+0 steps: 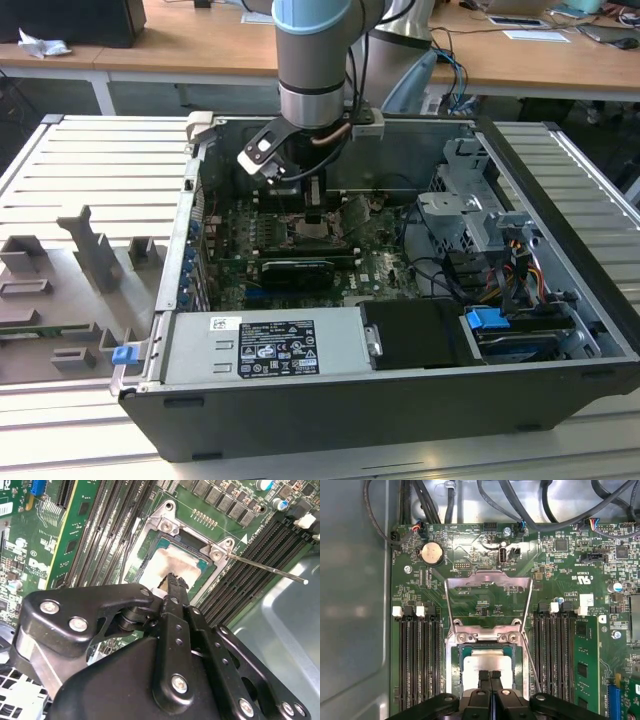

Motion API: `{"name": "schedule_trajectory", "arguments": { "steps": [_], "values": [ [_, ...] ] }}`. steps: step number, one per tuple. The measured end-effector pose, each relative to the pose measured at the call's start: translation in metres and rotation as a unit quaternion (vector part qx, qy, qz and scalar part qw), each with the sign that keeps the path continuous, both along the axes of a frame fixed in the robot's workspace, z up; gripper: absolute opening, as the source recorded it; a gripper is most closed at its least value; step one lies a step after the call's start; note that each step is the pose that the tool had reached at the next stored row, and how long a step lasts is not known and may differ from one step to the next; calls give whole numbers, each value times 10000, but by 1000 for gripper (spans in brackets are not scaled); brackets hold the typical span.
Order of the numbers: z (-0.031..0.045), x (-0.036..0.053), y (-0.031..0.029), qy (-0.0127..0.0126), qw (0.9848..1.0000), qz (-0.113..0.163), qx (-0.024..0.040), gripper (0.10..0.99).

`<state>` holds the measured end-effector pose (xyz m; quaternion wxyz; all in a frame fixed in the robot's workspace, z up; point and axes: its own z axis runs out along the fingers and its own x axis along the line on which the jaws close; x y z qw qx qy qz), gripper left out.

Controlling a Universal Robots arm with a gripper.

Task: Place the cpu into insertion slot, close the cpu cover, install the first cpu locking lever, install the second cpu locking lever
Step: 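Close the cpu cover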

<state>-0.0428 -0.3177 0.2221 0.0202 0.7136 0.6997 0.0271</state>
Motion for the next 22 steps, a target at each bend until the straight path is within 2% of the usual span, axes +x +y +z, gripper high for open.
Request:
{"name": "schedule_trajectory", "arguments": {
  "steps": [8,9,10,11,13,16,18,20,22],
  "values": [
    [62,11,1,2,10000,2,3,106],
    [63,36,1,7,10000,0,2,106],
    [63,137,0,34,10000,0,1,106],
    [75,161,-1,47,10000,0,-1,106],
    [134,163,0,51,10000,0,1,106],
    [268,165,0,54,10000,0,0,106],
    [275,200,1,59,10000,0,2,106],
    [286,264,0,74,10000,0,-1,106],
    [349,266,2,75,10000,0,0,106]
  ]
}}
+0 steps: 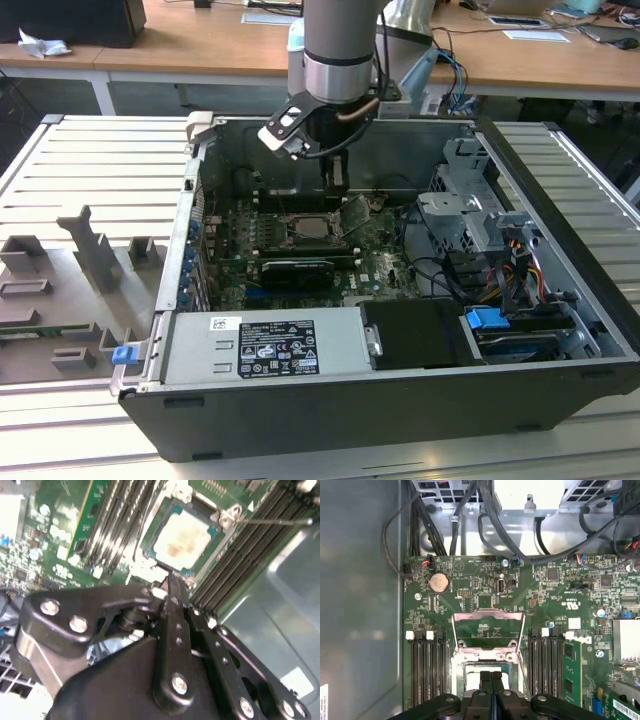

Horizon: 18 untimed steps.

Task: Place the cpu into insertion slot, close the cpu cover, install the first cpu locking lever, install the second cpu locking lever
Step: 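Close the cpu cover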

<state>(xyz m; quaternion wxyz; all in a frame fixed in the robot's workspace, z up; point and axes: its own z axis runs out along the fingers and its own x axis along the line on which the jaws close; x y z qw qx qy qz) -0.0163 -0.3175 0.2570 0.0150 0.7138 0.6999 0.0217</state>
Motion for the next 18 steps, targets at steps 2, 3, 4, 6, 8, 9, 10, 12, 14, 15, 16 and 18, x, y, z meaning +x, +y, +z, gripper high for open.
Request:
{"name": "schedule_trajectory", "arguments": {
  "steps": [2,3,4,6,8,9,10,12,14,15,16,18],
  "values": [
    [48,0,0,0,10000,1,0,106],
    [59,5,0,0,10000,1,0,106],
    [60,18,1,2,10000,0,1,106],
    [60,115,0,27,10000,4,1,106],
    [59,205,1,63,10000,10,0,106],
    [58,251,0,83,10000,14,0,106],
    [56,320,0,112,9999,22,-1,106],
    [53,366,1,122,9999,85,-1,106],
    [50,402,1,124,9996,244,-2,106],
    [49,420,1,125,9995,283,-2,106],
    [47,451,1,130,9995,297,-3,106],
    [46,511,2,138,9995,298,-3,106]
  ]
}}
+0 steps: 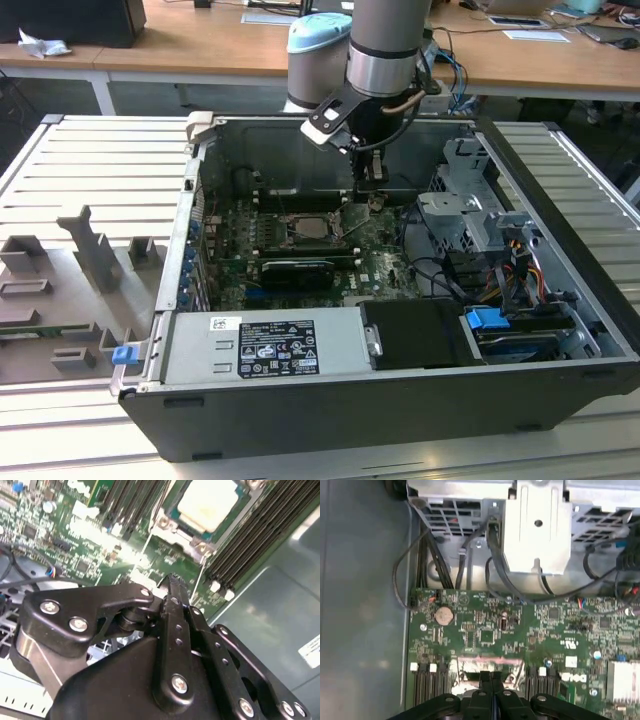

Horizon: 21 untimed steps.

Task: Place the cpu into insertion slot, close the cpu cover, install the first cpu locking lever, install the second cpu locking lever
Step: 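Close the cpu cover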

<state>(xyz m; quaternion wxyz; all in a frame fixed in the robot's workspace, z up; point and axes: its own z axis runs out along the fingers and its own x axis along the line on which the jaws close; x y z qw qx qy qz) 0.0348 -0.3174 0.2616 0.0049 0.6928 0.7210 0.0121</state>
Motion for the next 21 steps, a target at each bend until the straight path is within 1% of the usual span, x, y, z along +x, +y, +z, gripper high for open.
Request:
{"name": "schedule_trajectory", "arguments": {
  "steps": [4,6,9,12,16,19,21],
  "values": [
    [-7,159,12,25,10000,-1,-3,106],
    [-15,209,16,37,10000,0,-6,106],
    [-27,262,20,46,10000,0,-6,106],
    [-43,292,22,51,10000,0,-8,106],
    [-101,329,27,78,10000,0,-12,106],
    [-105,324,28,98,10000,0,-14,106],
    [-108,292,28,99,10000,1,-12,106]
  ]
}}
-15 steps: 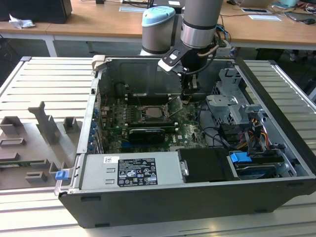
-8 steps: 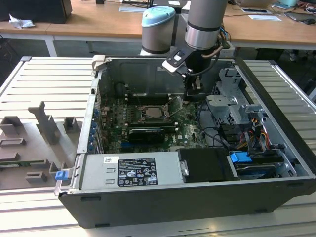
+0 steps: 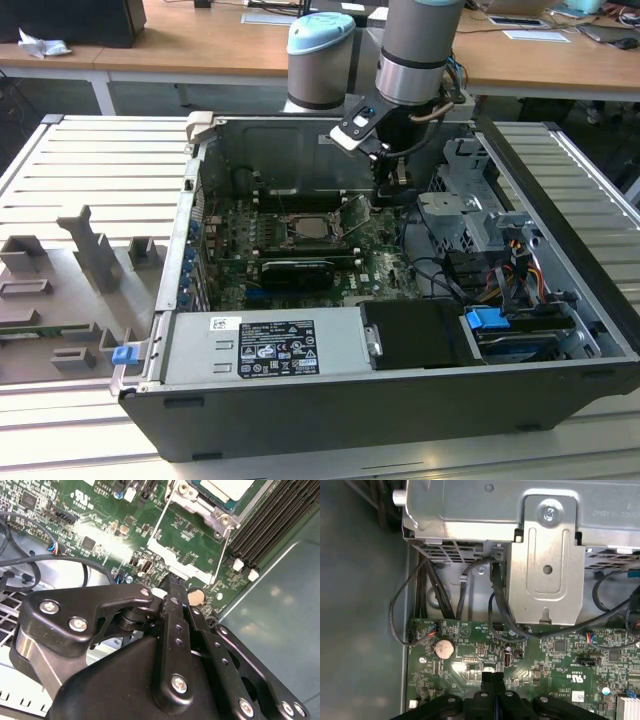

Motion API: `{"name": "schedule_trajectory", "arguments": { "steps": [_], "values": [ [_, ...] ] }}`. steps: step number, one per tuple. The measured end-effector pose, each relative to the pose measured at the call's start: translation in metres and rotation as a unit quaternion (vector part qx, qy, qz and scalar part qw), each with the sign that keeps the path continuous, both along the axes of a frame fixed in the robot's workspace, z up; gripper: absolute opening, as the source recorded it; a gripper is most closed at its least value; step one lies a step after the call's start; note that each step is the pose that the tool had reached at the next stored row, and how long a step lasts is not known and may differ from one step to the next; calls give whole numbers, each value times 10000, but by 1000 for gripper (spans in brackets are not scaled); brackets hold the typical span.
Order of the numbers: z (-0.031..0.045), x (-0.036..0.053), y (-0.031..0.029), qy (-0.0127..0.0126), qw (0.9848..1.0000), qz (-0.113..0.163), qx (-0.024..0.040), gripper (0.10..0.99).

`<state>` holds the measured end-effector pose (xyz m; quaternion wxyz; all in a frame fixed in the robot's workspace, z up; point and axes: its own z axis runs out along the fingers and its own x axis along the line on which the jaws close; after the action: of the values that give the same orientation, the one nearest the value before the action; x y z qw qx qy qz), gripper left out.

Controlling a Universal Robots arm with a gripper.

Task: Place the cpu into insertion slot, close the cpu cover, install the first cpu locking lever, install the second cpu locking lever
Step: 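Close the cpu cover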

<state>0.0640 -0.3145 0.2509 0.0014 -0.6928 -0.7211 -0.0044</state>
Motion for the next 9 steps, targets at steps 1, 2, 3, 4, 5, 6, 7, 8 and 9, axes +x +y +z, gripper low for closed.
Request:
{"name": "schedule_trajectory", "arguments": {
  "steps": [1,2,3,4,5,6,7,8,9],
  "values": [
    [-1,-15,0,0,10000,-1,0,106],
    [-3,-43,0,0,10000,1,0,106],
    [-4,-67,-1,1,10000,1,-1,106],
    [-4,-95,-1,0,10000,0,-1,106],
    [-4,-97,-1,0,10000,3,-1,106],
    [-5,-102,0,0,10000,7,0,106],
    [-4,-111,0,0,10000,7,0,106],
    [-4,-115,-1,0,10000,7,0,106],
    [-5,-119,-1,0,10000,7,0,106]
  ]
}}
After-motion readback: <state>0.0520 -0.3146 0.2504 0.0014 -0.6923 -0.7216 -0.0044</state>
